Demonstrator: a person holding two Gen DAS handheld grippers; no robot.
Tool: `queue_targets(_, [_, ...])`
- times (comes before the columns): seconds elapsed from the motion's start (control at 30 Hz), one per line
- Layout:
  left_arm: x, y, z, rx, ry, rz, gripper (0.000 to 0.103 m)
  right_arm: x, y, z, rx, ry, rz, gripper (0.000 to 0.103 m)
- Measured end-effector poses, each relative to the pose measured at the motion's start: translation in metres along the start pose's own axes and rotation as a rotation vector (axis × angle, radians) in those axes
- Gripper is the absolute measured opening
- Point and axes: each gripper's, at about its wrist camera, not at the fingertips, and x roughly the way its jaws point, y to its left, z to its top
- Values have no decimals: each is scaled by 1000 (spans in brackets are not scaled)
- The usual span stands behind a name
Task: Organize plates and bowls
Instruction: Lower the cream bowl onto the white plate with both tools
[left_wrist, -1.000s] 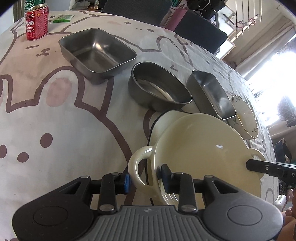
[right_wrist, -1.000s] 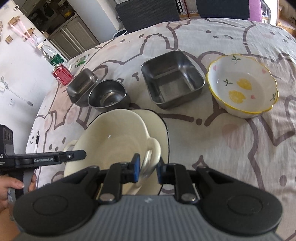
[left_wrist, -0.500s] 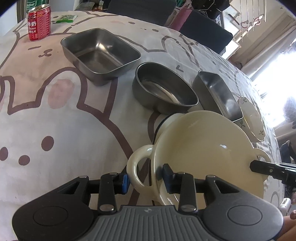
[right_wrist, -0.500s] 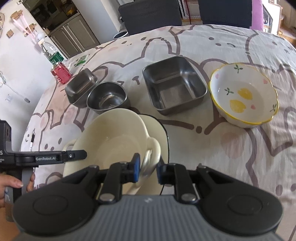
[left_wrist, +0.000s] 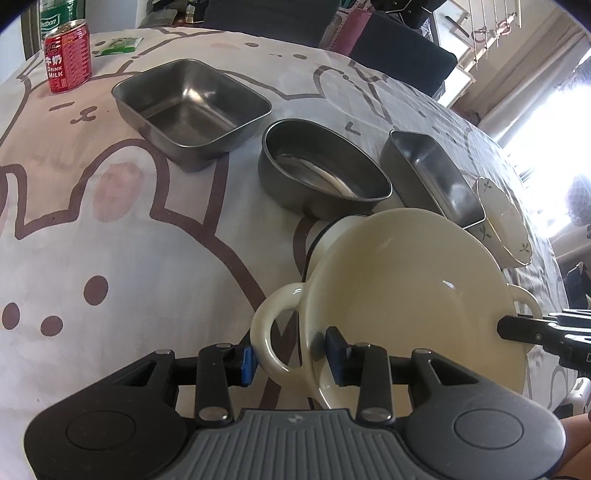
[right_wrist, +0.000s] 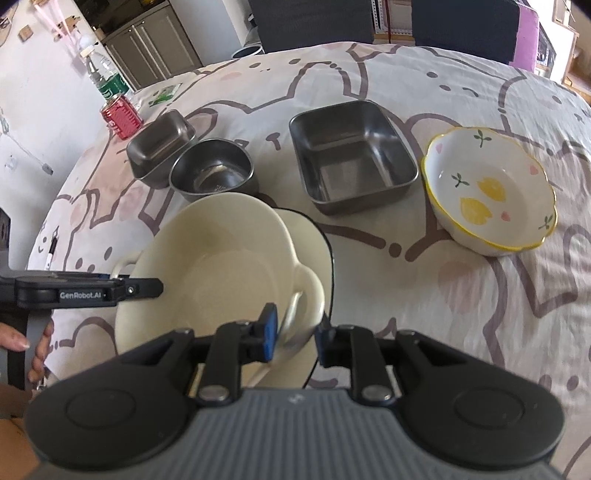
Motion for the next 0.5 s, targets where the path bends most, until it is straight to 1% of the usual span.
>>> queue_targets(0.23, [-1,-3,1,31,-5,7,40,4,2,1,-18,13,-14,27])
queue_targets(0.37, [2,-6,0,55,16,11,41,7,0,1,-13,29,-20,28])
queue_targets(0.5, [3,-8,0,71,16,18,43,10,-1,3,2,50,-21,29])
